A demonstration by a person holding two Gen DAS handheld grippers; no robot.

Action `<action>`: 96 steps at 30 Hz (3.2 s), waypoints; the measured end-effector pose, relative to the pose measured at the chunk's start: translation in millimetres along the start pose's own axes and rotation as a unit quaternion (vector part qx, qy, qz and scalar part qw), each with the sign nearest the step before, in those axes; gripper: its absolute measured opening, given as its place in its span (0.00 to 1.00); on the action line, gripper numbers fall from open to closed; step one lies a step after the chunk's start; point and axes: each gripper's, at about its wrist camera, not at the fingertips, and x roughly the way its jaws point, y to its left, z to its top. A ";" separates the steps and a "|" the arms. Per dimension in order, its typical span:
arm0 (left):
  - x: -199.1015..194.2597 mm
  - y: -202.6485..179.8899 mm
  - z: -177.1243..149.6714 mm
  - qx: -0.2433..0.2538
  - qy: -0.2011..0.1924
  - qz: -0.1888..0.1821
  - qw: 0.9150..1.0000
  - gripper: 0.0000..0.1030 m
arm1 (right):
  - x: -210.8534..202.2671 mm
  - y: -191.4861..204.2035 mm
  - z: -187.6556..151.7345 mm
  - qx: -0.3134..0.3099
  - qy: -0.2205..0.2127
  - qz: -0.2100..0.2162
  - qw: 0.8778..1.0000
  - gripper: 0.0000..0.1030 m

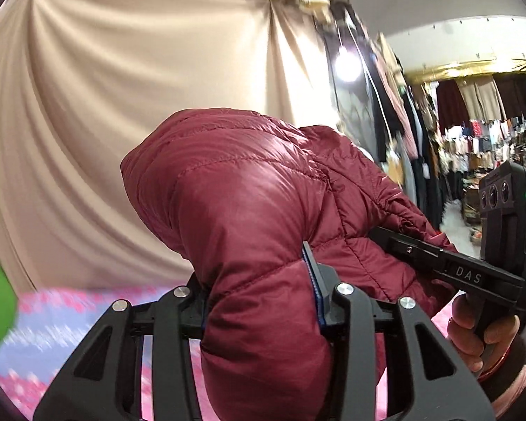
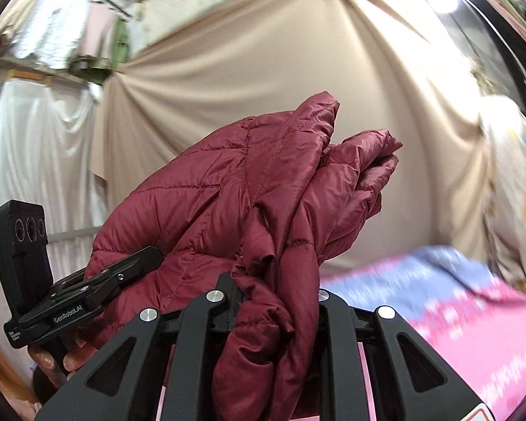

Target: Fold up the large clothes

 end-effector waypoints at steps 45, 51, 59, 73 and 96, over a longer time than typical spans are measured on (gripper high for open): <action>133.2 179.3 -271.0 -0.125 0.351 0.193 0.908 0.73 | 301.5 -29.5 -286.0 -0.004 0.385 -0.066 0.921 0.00; 108.3 181.9 -272.2 -0.154 0.350 0.169 0.908 0.73 | 298.3 -33.2 -260.4 0.025 0.381 -0.044 0.923 0.07; 107.5 170.1 -293.4 -0.099 0.385 0.191 0.898 0.75 | 375.5 -46.3 -206.6 0.074 0.342 -0.032 0.936 0.49; 136.9 198.4 -309.5 -0.139 0.398 0.220 0.880 0.62 | 399.9 -80.1 -260.0 0.159 0.362 -0.059 0.917 0.02; 136.8 174.3 -259.5 -0.140 0.360 0.232 0.892 0.69 | 299.5 7.3 -254.5 -0.045 0.390 -0.086 0.916 0.01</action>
